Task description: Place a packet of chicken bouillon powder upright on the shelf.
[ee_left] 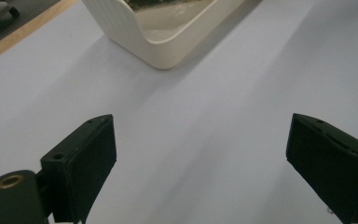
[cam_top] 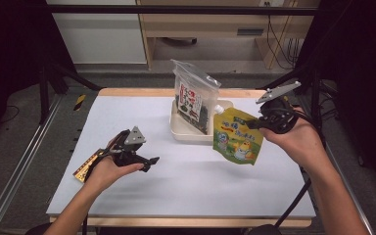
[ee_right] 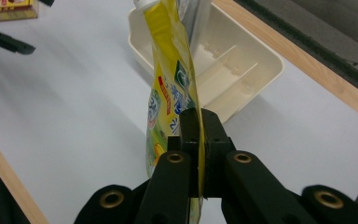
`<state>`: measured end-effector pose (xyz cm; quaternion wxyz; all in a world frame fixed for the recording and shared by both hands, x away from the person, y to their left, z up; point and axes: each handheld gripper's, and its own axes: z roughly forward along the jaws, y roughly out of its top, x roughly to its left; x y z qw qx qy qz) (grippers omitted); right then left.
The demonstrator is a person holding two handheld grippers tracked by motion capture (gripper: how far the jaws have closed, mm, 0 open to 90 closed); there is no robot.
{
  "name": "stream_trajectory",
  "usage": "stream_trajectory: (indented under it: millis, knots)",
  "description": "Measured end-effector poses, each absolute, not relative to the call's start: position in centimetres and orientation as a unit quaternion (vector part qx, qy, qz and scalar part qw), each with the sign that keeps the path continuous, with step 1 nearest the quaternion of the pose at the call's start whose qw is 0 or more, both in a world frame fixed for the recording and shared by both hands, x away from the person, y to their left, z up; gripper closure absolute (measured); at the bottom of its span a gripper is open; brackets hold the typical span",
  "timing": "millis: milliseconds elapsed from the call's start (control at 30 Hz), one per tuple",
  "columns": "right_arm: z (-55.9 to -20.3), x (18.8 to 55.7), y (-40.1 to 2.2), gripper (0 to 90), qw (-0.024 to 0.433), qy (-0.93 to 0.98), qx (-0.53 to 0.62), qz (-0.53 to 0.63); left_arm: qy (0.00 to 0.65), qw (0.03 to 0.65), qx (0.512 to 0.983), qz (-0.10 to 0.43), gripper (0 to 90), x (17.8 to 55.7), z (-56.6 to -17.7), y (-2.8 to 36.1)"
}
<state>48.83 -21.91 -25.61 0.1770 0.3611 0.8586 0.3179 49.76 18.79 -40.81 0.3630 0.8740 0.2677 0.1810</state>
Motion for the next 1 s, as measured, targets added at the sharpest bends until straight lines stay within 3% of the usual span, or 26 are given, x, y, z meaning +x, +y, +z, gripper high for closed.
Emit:
stream_trajectory:
  millis: [500,1000]
  knots:
    - [-23.1,50.0,-24.3,90.0,0.207,0.808,0.440,0.332,0.302,0.366,0.863,0.176,8.0,48.6,-44.3,20.2]
    - [-21.7,53.4,-24.6,90.0,0.252,0.745,0.500,0.364,0.307,0.361,0.861,0.186,8.1,48.1,-44.9,20.8]
